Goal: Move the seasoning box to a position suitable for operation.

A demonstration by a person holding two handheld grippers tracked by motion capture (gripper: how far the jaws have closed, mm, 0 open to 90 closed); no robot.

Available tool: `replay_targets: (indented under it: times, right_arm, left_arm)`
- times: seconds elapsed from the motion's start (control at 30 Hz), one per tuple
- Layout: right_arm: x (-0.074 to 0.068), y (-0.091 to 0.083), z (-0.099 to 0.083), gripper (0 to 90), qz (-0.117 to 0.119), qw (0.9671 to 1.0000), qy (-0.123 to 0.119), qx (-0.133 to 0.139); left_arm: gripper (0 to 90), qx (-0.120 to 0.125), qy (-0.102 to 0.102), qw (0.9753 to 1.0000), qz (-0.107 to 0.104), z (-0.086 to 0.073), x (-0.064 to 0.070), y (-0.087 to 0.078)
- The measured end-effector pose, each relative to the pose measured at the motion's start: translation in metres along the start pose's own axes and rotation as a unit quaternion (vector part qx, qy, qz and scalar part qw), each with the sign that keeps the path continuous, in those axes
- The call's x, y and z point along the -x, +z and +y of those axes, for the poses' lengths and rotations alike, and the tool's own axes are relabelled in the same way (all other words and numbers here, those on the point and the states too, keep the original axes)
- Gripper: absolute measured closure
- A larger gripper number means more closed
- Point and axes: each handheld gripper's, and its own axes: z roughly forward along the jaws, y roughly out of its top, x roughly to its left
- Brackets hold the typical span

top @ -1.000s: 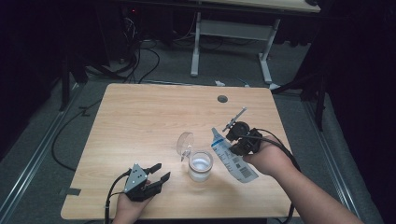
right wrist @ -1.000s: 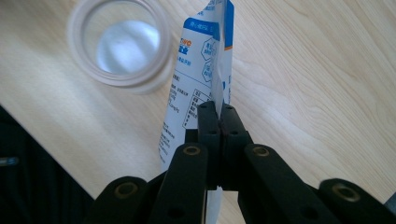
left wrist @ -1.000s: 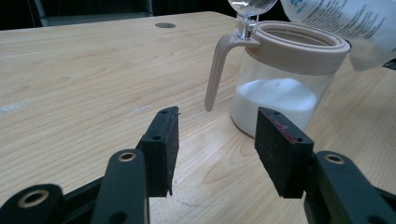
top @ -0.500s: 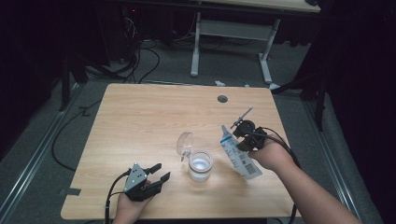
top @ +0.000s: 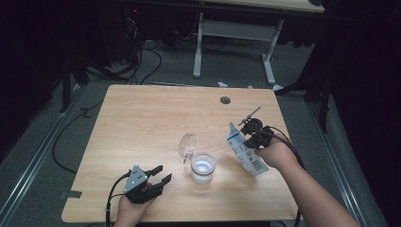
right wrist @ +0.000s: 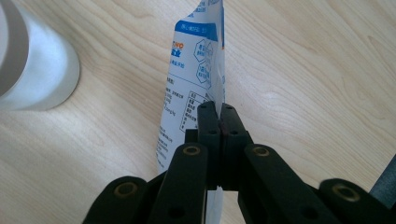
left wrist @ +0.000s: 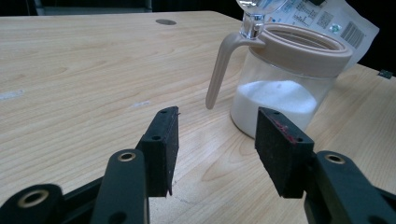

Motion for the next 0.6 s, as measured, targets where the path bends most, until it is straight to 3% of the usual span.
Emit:
replay_targets:
  times: [0.27, 0.47, 0.6]
  right_arm:
    - [0.001, -0.002, -0.003, 90.0, -0.019, 0.9992, 0.008, 0.033]
    - [0.001, -0.007, -0.014, 90.0, -0.033, 0.9957, 0.027, 0.083]
    - [0.002, -0.008, -0.021, 90.0, -0.029, 0.9934, 0.041, 0.103]
  left_arm:
    - [50.2, -0.003, 0.0, 1.0, 0.0, 0.0, 0.0, 0.0]
    - [51.4, -0.003, 0.002, 1.0, 0.002, 0.001, -0.001, -0.001]
    - [51.8, -0.004, 0.002, 1.0, 0.003, 0.001, -0.001, -0.001]
